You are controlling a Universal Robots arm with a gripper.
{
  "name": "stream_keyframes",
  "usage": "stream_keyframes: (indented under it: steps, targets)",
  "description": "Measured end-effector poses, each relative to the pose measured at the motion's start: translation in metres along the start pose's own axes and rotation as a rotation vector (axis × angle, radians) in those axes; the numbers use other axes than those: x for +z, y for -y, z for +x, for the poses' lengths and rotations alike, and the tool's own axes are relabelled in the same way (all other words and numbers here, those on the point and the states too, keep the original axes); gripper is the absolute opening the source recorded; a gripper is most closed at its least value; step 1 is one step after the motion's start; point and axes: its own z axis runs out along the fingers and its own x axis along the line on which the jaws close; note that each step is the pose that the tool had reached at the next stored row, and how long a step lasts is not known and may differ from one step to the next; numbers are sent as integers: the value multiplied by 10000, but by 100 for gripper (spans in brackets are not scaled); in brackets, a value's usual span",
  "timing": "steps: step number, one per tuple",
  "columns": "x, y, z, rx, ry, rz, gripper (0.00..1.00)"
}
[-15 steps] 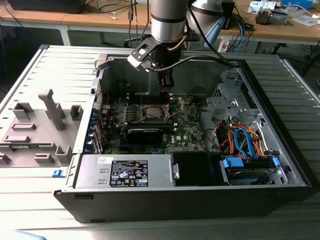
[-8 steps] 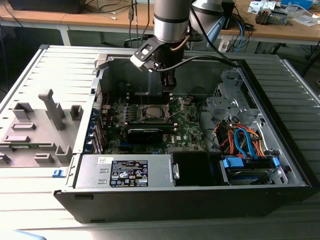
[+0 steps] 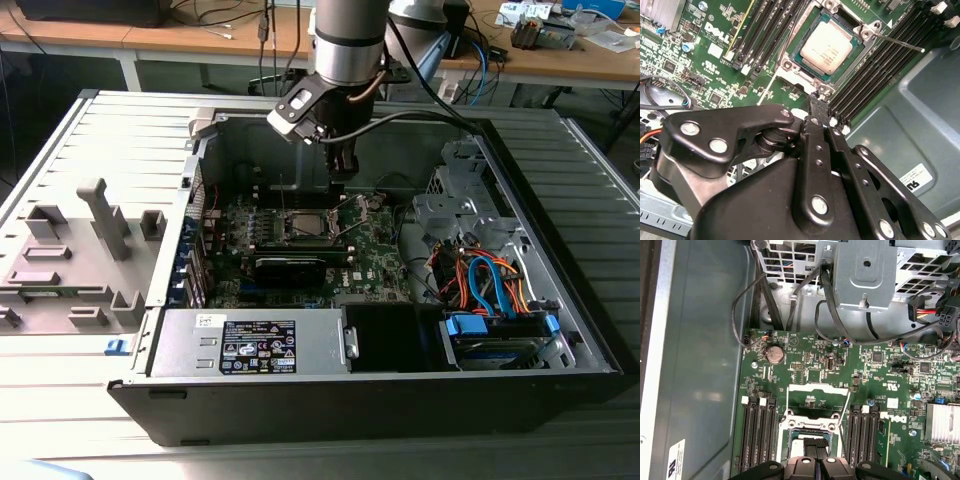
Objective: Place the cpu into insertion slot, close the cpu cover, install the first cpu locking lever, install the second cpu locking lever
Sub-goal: 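Close the cpu cover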
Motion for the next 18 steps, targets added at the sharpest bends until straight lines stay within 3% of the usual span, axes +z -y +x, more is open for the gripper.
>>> stream_keyframes:
  steps: [10,18]
  targets:
    - [2,-76,-7,0,0,0,11]
    - [5,-171,-16,0,-1,0,11]
